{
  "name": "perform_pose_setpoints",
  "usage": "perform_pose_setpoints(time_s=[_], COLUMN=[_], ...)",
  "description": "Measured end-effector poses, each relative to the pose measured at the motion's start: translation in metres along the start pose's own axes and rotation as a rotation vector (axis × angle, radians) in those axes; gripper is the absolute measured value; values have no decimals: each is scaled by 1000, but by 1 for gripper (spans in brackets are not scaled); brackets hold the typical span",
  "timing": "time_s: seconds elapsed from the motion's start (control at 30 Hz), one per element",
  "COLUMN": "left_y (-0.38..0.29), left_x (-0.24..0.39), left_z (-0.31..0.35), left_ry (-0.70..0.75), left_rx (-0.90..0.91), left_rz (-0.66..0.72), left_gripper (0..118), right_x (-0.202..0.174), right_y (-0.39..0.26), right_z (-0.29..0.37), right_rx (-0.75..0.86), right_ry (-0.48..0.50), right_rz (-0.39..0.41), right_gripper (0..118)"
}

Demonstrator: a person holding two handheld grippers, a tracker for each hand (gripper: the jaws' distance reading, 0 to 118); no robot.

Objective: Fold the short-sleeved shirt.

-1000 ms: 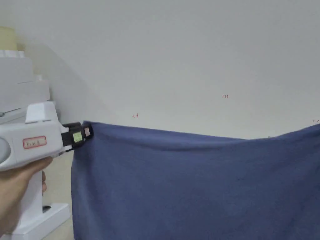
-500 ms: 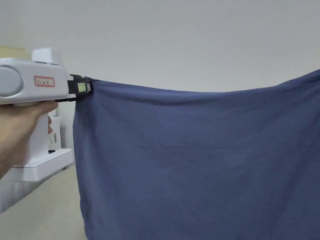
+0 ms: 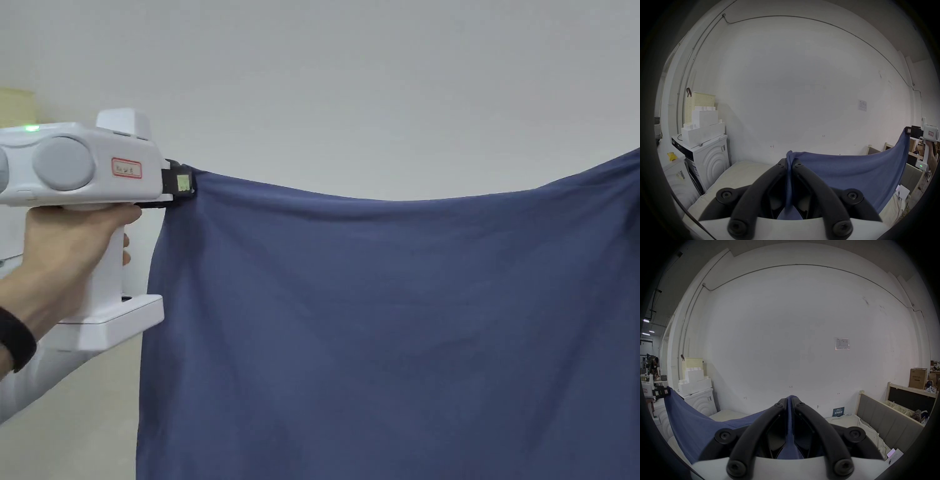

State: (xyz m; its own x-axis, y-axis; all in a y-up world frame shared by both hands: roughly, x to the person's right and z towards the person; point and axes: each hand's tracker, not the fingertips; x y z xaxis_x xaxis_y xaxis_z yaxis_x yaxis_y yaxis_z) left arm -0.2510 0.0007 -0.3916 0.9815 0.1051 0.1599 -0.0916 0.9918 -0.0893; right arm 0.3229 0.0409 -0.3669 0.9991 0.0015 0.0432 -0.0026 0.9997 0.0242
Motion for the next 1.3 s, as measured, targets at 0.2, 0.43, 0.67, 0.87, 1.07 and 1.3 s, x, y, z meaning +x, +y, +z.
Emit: perform_pose_setpoints(time_s=[0.2,0.43,0.67,0.87,1.07,1.3], left_y=[7,22,15,-6,-108,-233], left_x=[3,-8,0,0,-6,-33], left_z=[-70,-154,-197,-223,-235,-214], left_ry=[39,38,63,84,52,-2], left_rx=[-26,-48,-84,-84,-204,-350], left_rz=[-30,-33,-86,-41,-18,248], left_gripper=[2,2,2,2,2,2], right_x=[-11,-9,-7,-13,-9,0], right_y=[11,15,-5,-26,-114,-230], right_z=[-62,-129,-168,-182,-183,-151], right_rx=[-1,-26,-57,-57,-149,-257], right_ry=[-15,-61,-97,-114,-60,-42], right_rz=[-8,13,8,-2,-52,-114], right_gripper=[2,3,3,3,2,2])
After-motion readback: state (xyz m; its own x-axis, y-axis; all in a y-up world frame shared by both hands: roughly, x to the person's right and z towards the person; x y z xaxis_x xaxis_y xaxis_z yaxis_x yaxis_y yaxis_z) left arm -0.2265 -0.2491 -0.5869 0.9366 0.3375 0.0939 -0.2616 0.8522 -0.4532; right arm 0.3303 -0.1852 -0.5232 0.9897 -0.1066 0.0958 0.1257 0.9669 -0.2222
